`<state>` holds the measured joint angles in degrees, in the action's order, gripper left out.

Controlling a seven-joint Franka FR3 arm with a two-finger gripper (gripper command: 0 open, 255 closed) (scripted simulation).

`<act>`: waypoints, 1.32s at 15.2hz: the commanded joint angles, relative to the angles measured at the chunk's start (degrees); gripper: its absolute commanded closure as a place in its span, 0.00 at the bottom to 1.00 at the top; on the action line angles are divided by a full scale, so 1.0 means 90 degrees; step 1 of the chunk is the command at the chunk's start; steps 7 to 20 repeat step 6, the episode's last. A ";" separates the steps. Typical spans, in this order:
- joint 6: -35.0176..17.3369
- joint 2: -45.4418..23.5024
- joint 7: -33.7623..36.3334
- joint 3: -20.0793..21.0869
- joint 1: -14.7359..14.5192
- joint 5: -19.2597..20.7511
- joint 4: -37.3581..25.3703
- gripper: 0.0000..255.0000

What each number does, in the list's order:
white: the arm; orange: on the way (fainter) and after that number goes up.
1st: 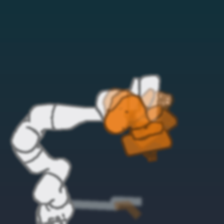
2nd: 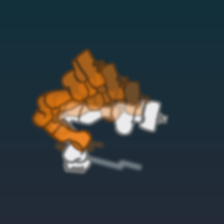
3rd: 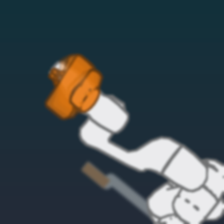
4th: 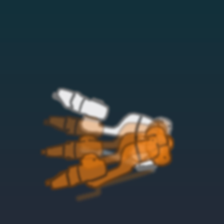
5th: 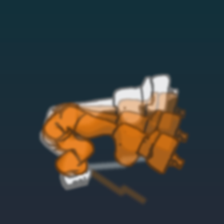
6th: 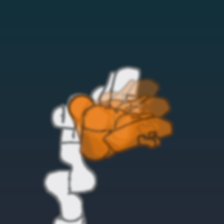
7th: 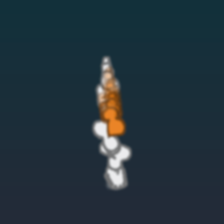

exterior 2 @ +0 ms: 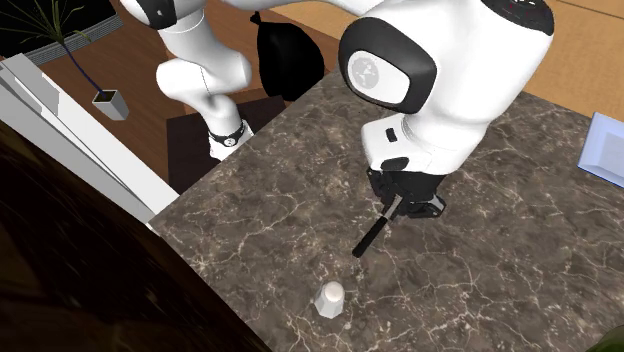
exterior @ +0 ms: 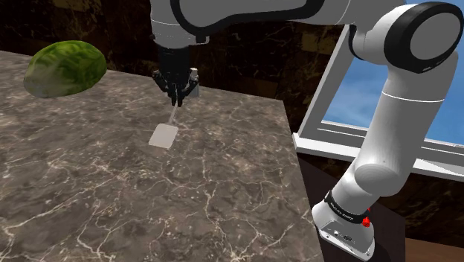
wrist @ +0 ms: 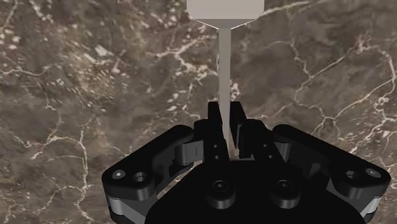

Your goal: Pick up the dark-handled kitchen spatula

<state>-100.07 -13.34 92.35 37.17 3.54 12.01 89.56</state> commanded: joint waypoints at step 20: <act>0.0472 -0.0037 -0.0034 0.0014 -0.0053 0.0011 -0.0503 1.00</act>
